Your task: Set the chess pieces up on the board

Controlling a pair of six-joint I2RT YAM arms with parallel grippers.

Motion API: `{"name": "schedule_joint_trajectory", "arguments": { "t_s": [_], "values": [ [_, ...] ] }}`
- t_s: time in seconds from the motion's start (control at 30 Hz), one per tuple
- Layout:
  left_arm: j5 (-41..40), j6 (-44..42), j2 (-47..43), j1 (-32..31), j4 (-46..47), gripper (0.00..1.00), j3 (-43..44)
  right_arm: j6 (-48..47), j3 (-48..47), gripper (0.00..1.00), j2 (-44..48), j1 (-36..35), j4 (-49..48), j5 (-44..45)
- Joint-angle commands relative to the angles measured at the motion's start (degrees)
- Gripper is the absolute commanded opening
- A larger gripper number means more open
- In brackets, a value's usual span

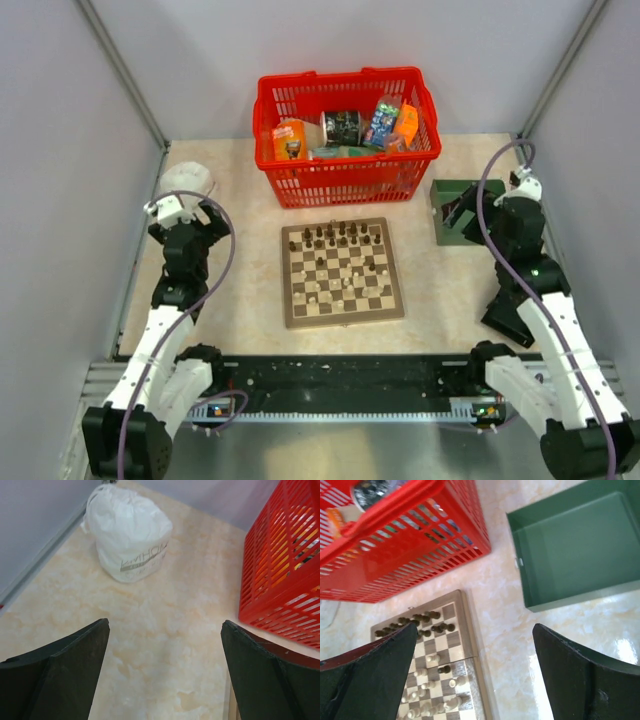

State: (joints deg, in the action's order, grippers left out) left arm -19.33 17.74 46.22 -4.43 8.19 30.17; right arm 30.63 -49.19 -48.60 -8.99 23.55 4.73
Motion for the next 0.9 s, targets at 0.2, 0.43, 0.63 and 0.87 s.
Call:
{"name": "schedule_joint_trajectory", "arguments": {
  "t_s": [0.2,0.43,0.63,0.87],
  "values": [
    [1.8,12.3,-0.2,0.0,-27.0,0.99,11.1,-3.8,2.5,0.99,8.4,-0.7,-7.1,-10.7],
    [3.8,9.8,-0.6,0.0,-26.9,0.99,9.0,-10.4,-8.2,0.99,-4.3,-10.1,4.5,-5.0],
    [-0.5,8.9,0.6,0.0,-15.7,0.99,2.4,-11.6,-9.1,0.90,-9.4,-20.5,8.4,1.9],
    [0.2,6.3,0.5,0.0,-15.6,0.99,3.0,-7.4,-8.1,0.71,-14.7,-26.3,7.9,0.5]
  ]
}}
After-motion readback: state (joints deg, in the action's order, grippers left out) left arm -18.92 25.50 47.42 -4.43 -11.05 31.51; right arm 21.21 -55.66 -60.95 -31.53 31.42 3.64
